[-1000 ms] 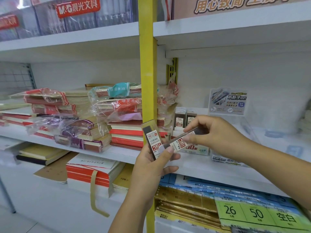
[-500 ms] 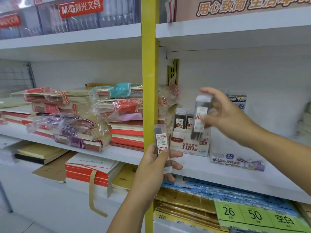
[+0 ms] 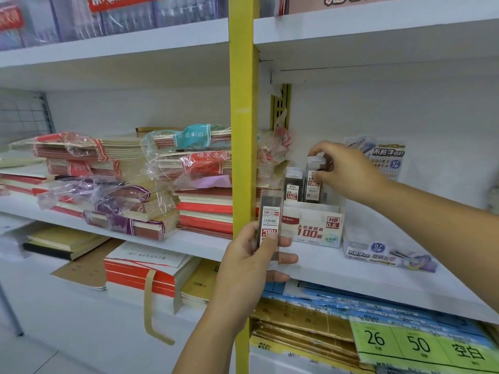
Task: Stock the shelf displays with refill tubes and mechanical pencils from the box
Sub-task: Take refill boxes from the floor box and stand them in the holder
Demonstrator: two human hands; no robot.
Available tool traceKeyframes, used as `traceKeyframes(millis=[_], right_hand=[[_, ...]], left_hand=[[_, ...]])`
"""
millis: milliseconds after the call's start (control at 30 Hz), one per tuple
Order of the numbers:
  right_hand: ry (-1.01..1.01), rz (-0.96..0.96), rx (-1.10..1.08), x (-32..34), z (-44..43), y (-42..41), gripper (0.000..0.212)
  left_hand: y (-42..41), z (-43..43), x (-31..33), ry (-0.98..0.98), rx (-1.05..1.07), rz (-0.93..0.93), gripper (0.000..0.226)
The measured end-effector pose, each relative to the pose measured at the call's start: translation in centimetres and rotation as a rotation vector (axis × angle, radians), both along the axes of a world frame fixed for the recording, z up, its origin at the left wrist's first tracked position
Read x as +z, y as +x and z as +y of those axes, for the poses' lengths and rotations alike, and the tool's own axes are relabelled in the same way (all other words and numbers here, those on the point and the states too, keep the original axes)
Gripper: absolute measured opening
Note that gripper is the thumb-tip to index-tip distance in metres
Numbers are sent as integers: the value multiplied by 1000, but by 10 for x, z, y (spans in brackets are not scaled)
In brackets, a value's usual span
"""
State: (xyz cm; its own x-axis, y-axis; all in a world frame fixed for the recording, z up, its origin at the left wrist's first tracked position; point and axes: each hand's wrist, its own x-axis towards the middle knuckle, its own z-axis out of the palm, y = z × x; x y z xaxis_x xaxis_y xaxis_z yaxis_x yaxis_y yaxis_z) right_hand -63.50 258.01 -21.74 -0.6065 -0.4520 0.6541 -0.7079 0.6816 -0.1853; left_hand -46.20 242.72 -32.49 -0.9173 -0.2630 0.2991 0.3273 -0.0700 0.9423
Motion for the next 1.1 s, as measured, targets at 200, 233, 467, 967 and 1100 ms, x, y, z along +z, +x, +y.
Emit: traceKeyframes(millis=[200,233,467,967,1100], right_hand=[[323,164,-240,-4,-2,-14,31],[323,158,-263,-5,-3,-16,33],[245,81,-243,-5,-3,-23,32],[-174,-448,443,-17,16,90,27],[-146,-460,315,-20,41,87,16]], left_hand=[[-2,-4,-3,-15,31,5,18],[-2,-5,-3,-13,34,4,17],[-3,-9,-3,-3,39,4,17],[-7,2,2,-102,11,33,20],[-13,9,3,46,86,81,23]])
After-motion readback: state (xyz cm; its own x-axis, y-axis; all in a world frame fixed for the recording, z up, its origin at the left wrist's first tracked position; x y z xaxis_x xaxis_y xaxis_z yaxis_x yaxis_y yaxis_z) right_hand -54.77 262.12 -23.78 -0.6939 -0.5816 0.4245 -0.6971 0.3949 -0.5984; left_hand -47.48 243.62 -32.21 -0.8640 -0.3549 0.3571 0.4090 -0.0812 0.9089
